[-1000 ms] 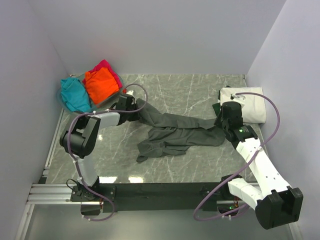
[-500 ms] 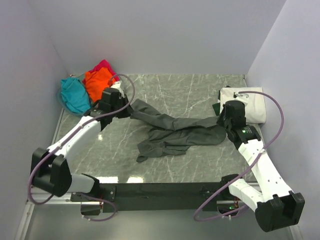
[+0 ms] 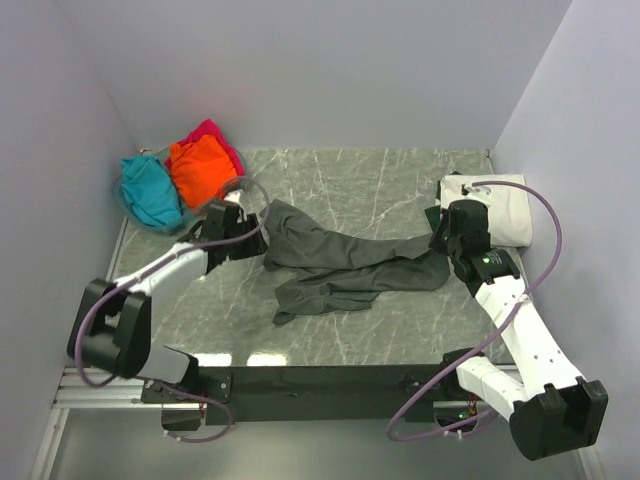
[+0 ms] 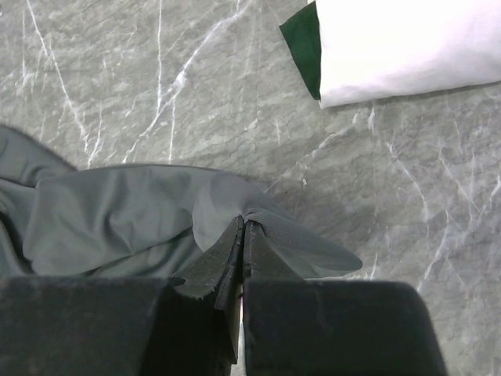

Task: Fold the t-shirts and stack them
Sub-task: Flatten the tshirt out

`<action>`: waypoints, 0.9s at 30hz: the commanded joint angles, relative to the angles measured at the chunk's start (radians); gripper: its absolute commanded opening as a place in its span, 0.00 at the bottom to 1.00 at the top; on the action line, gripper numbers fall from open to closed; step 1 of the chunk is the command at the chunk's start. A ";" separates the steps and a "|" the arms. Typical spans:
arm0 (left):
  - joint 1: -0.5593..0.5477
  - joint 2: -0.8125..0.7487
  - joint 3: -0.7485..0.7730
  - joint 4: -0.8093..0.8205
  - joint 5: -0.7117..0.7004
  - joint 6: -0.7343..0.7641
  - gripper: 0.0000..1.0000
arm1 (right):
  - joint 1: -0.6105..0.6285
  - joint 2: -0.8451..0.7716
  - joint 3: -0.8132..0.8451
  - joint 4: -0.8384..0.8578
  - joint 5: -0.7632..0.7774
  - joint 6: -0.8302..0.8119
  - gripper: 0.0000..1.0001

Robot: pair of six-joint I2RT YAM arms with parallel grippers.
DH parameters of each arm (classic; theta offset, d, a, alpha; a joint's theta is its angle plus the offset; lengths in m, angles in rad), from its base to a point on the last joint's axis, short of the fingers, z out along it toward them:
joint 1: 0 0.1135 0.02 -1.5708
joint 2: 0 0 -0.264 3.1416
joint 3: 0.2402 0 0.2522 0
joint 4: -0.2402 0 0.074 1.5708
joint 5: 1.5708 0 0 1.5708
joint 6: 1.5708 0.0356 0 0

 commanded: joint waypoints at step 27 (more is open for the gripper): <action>-0.090 0.068 -0.173 0.273 -0.004 -0.063 0.56 | -0.007 -0.030 0.022 0.030 -0.012 -0.008 0.00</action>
